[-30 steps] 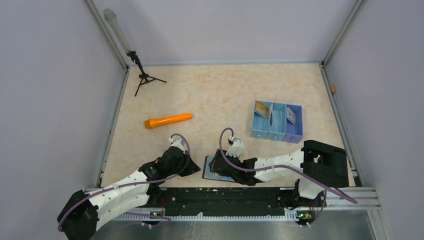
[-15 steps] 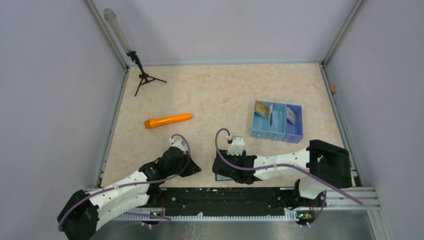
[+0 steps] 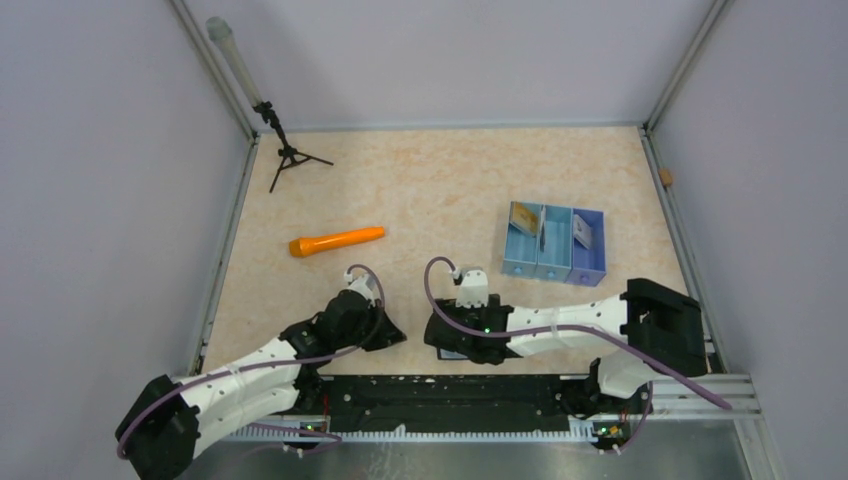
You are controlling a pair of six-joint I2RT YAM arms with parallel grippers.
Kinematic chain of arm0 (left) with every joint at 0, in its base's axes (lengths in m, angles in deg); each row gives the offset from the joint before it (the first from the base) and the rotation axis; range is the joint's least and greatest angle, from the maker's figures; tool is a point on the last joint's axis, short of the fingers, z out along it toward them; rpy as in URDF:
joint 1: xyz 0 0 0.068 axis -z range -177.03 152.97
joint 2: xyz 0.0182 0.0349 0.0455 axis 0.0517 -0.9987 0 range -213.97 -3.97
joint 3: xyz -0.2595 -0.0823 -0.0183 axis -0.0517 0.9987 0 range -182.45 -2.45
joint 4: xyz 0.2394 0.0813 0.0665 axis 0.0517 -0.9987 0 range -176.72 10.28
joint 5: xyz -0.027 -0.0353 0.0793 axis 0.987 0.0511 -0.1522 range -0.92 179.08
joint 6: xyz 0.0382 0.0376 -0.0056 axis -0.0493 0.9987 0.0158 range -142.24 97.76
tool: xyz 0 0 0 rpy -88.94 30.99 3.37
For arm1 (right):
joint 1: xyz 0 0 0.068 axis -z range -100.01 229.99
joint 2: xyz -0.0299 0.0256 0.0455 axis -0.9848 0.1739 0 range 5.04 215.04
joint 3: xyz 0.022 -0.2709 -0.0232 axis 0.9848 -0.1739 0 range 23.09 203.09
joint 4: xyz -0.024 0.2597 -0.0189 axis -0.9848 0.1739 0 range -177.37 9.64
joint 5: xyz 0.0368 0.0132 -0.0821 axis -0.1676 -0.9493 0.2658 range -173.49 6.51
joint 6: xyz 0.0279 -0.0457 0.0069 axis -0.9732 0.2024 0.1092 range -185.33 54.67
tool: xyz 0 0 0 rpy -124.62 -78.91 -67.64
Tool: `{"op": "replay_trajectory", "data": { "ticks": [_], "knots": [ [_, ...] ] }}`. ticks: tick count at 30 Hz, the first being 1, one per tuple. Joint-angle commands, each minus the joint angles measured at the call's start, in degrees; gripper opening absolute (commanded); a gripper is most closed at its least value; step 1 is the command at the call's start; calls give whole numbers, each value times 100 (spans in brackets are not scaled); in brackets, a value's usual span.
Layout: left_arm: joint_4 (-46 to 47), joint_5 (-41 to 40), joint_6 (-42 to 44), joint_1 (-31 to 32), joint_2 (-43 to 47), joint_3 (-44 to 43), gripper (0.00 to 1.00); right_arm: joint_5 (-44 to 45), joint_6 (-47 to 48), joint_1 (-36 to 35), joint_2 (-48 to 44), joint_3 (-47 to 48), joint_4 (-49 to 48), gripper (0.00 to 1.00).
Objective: Put the credit cards into the card holder
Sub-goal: Insert the credit card into the card holder.
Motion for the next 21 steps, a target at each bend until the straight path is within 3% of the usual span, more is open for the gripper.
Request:
{"op": "replay_trajectory", "data": {
  "ticks": [1,11,15,21],
  "knots": [
    [487,77,-25,29,-37,-286,0,-161,59,-30,-413,-13,-33,85],
    [1460,179,-552,146,-382,-347,35,-1444,-28,669,-1698,-1781,-2007,84],
    [1960,231,-724,239,-809,-361,48,-1455,-105,767,-1960,-2076,-2026,83],
    [2444,207,-831,442,-1388,-428,48,-1534,-62,782,-1811,-2065,-2162,74]
  ]
}}
